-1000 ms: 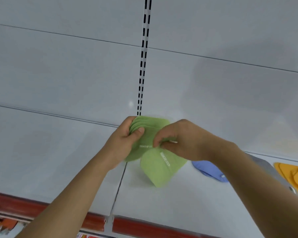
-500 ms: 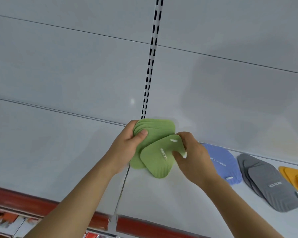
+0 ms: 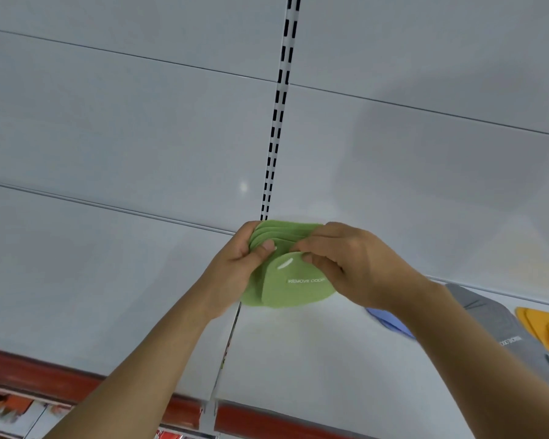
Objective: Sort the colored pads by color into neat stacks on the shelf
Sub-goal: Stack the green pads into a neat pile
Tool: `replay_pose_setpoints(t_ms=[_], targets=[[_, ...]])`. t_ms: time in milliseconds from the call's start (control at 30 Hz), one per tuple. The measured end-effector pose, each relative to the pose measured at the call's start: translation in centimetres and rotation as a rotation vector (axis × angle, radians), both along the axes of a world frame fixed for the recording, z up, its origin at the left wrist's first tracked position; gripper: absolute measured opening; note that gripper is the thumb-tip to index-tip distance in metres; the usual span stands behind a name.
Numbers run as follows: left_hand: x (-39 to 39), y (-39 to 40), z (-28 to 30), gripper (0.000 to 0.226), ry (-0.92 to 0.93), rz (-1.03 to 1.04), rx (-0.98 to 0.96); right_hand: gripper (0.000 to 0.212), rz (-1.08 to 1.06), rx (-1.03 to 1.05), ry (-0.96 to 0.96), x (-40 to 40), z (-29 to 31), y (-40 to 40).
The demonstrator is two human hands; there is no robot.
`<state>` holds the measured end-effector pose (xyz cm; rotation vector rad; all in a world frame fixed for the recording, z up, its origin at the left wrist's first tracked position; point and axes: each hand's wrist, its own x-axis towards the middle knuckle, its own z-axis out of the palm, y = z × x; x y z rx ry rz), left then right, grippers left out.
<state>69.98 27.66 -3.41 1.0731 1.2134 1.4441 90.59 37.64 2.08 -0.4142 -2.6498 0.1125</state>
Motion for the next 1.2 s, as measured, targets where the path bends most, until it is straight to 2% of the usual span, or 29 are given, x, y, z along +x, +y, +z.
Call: replay_pose_setpoints(t_ms=[200, 333, 433, 500, 567, 633, 667, 800, 900, 1067, 1200], targets=[[0.9, -1.0, 0.0, 0.025, 0.074, 0.016, 0.048, 0.007, -0.220, 0.023, 0.311, -1.1, -5.0, -2.8], [1.1, -1.8, -0.7, 0.057, 0.229, -0.002, 0.048, 0.014, -0.274, -0.016, 0.445, -1.5, -6.4, -4.0], [0.9, -1.9, -1.2, 0.043, 0.319, 0.008, 0.043, 0.023, -0.313, -0.077, 0.473, -1.4, -6.6, -4.1], [0.4, -2.0, -1.4, 0.037, 0.367, 0.014, 0.047, 0.051, -0.407, -0.284, 0.492, -0.6, -6.7, -3.9], [0.0, -2.2, -1.3, 0.034, 0.366, 0.029, 0.047, 0.066, -0.414, -0.721, 0.562, -0.2, -6.6, -3.7], [0.0, -2.1, -1.3, 0.033, 0.328, 0.032, 0.053, 0.051, -0.323, -1.119, 0.620, -0.4, -6.9, -3.4], [0.2, -1.9, -1.2, 0.032, 0.312, 0.038, 0.057, 0.040, -0.313, -1.154, 0.629, -0.6, -7.0, -3.3], [1.1, -0.8, -1.1, 0.037, 0.269, 0.067, 0.074, 0.021, -0.356, -1.008, 0.724, -0.4, -6.9, -3.9], [1.3, -0.8, -1.8, 0.043, 0.293, 0.056, 0.052, 0.025, -0.394, -0.996, 0.712, 0.4, -7.5, -4.3], [2.4, -0.6, -3.4, 0.030, 0.319, 0.074, -0.053, 0.023, -0.449, -1.018, 0.678, 0.7, -8.3, -4.6], [3.7, -0.2, -2.2, 0.028, 0.231, 0.122, -0.019, 0.032, -0.458, -0.870, 0.724, 0.4, -7.7, -5.4]])
